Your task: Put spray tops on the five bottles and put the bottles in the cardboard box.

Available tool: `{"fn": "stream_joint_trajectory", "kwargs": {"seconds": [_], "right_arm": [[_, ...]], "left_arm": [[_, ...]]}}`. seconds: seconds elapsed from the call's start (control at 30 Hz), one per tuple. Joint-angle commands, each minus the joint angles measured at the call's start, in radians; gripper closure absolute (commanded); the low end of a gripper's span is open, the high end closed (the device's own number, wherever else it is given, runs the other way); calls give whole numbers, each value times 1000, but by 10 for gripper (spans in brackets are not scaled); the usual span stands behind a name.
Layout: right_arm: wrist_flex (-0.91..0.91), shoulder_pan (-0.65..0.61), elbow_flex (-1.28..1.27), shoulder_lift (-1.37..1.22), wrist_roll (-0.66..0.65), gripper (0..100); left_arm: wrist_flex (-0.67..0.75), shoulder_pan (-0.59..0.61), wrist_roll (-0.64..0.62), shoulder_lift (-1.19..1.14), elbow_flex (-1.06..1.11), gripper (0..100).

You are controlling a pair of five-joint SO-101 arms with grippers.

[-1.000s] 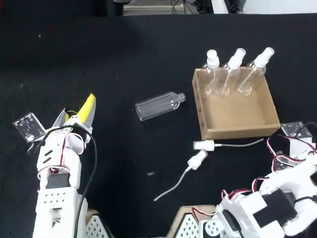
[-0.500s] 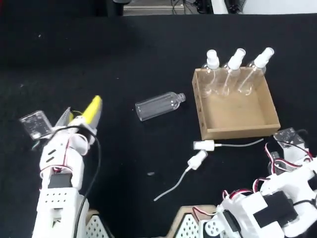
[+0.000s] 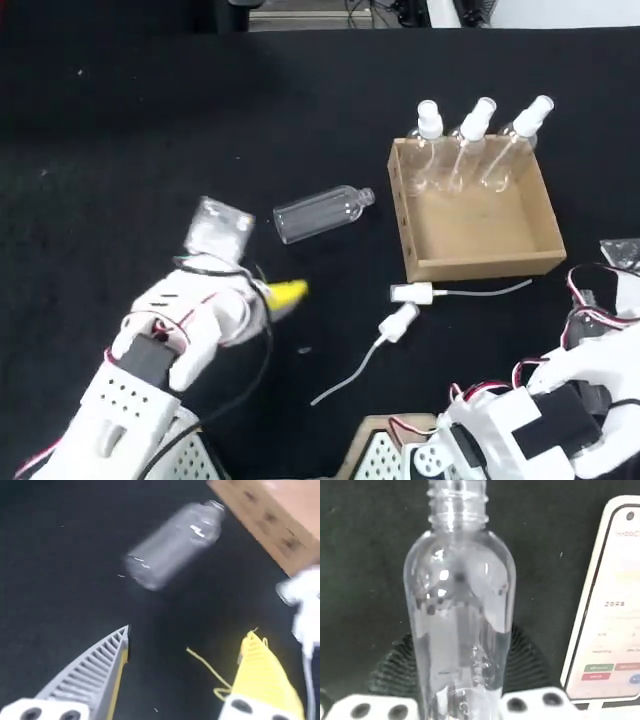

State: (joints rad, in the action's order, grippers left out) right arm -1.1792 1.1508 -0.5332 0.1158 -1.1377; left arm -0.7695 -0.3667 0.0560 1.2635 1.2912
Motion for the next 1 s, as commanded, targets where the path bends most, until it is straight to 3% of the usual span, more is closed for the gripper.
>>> {"fn": "stream_joint_trajectory", "kwargs": {"seconds": [0.0, 0.1, 0.37, 0.97], "right_arm": [[-32, 23, 67, 41, 14, 988], [-26, 21, 68, 41, 84, 988], [37, 14, 65, 41, 183, 988], [101, 12, 61, 38, 230, 988]], "left_arm": [[-38, -117, 38, -72, -137, 669], [-52, -166, 41, -250, -237, 669], [-149, -433, 35, -767, -567, 669], [-149, -512, 23, -1378, -1101, 669]]}}
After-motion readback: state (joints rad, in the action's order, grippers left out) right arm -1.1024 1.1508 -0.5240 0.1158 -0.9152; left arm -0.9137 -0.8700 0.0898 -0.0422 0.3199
